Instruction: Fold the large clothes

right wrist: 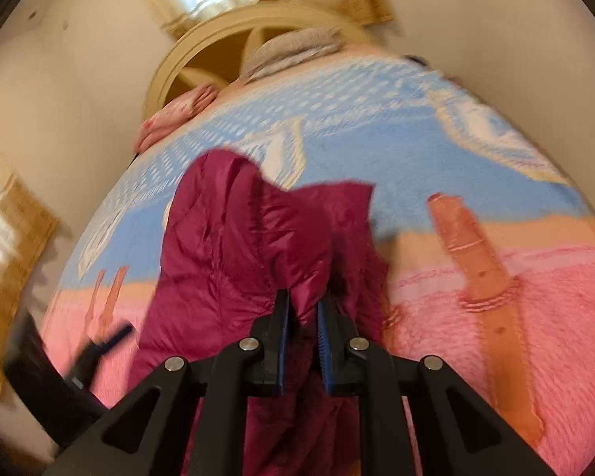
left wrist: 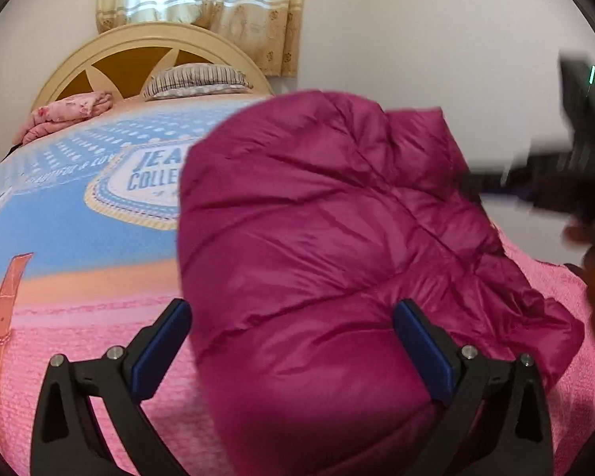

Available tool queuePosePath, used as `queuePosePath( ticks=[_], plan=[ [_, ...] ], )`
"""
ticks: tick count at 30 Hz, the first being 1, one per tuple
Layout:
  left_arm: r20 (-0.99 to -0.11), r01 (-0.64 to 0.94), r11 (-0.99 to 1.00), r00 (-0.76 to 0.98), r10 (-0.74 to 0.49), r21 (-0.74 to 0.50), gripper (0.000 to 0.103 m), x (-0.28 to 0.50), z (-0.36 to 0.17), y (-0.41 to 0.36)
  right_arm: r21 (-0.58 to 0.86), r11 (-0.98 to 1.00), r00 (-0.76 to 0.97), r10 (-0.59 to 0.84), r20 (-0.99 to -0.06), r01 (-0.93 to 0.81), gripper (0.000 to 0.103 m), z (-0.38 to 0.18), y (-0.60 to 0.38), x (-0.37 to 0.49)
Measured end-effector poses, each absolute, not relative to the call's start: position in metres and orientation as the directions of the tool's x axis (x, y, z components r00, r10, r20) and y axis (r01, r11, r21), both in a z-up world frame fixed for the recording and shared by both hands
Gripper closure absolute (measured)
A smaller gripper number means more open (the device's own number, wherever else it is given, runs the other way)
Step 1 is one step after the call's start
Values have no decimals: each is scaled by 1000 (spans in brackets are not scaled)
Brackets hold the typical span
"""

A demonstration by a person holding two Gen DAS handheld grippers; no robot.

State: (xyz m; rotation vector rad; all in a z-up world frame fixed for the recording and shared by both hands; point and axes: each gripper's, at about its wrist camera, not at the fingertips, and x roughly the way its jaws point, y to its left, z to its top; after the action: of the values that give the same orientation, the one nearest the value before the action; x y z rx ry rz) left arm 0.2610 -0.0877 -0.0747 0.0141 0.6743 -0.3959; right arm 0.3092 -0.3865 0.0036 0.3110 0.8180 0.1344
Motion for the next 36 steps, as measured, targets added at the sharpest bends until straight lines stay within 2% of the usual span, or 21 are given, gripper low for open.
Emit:
queuePosePath(
  ticks=[1, 3, 4, 7, 9, 12, 16, 19, 23, 26, 31, 36],
  plan=[
    [-607, 365, 925, 712, -352, -108, 0, 260, -72, -91, 345, 938, 725, 226, -651, 18, 72, 21, -385, 302],
    [-607, 375, 920, 706, -365, -116, 0, 261, -70, -95, 425, 905, 788, 260, -558, 3, 31, 44, -380, 294],
    [-610, 376, 919, 703, -365, -116, 0, 263, -72, -99, 471, 882, 809, 284, -515, -10, 26, 52, -376, 292],
    [-619, 380, 920, 701, -355, -98, 0, 260, -71, -106, 576, 800, 814, 443, -376, -170, 25, 59, -346, 304],
    [-614, 368, 923, 705, -354, -110, 0, 254, -71, -99, 610, 771, 802, 476, -361, -183, 26, 45, -336, 321],
    [-585, 319, 940, 742, -328, -122, 0, 241, -65, -80, 683, 723, 795, 472, -381, -101, 26, 11, -346, 347],
    [-534, 206, 966, 805, -259, -158, 0, 239, -49, -40, 589, 808, 818, 326, -473, 19, 26, -16, -362, 351],
    [-514, 116, 970, 832, -211, -212, 0, 256, -38, -27, 550, 833, 822, 276, -498, 53, 26, -30, -370, 348],
    [-556, 23, 977, 819, -139, -212, 0, 302, -28, -46, 494, 866, 826, 227, -516, 71, 26, -44, -376, 349],
    [-581, 49, 978, 797, -162, -205, 0, 330, -29, -76, 443, 892, 825, 186, -534, 86, 39, -53, -381, 352],
    [-673, 26, 998, 737, -62, -64, 0, 365, -60, -112, 418, 901, 805, 161, -571, 116, 39, -72, -392, 362],
    [-718, 31, 997, 692, -70, -66, 0, 374, -83, -117, 431, 893, 802, 161, -576, 130, 39, -87, -402, 366]
  ],
)
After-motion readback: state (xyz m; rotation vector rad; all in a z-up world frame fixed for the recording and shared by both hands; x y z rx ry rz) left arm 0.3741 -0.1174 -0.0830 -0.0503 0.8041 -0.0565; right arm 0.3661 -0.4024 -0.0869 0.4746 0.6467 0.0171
